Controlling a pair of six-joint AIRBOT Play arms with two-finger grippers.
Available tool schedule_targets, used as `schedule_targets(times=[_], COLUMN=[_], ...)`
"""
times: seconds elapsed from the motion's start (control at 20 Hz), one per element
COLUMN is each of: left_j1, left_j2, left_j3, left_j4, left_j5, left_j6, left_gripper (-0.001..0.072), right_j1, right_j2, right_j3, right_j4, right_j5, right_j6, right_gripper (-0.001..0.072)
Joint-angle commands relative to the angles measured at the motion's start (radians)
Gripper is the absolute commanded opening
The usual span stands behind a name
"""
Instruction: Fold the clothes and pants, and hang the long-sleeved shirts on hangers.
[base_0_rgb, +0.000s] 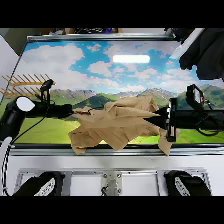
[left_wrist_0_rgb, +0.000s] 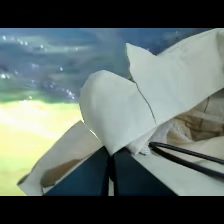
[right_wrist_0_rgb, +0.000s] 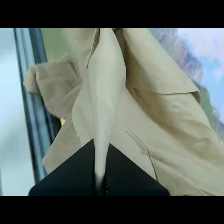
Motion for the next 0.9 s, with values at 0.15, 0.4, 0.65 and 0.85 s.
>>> schedule_targets(times=[0.15, 0.4, 0.65, 0.85], left_j1=[0.004, -0.057, -0.137, -0.136], left_j2=[-0.115, -0.193, -0.295, -0.339], left_j3=[0.288, 0.578, 0.812, 0.959], left_j4=[0.066, 0.067, 0.068, 0.068], left_j5=[-0.088, -0.274, -0.403, -0.465], left_j6=[0.016, 0.066, 0.074, 0.074], left_gripper=[0.0014, 0.0014, 0.0015, 0.0015], right_j1=[0.0, 0.002, 0.002, 0.002], right_j2=[0.046, 0.046, 0.046, 0.046], right_j3=[0.001, 0.001, 0.002, 0.003], right_j4=[-0.079, -0.026, 0.2, 0.342], right_j5=[0.109, 0.172, 0.087, -0.054], right_j6=[0.098, 0.108, 0.092, 0.066], right_gripper=[0.0008, 0.0008, 0.0008, 0.0008])
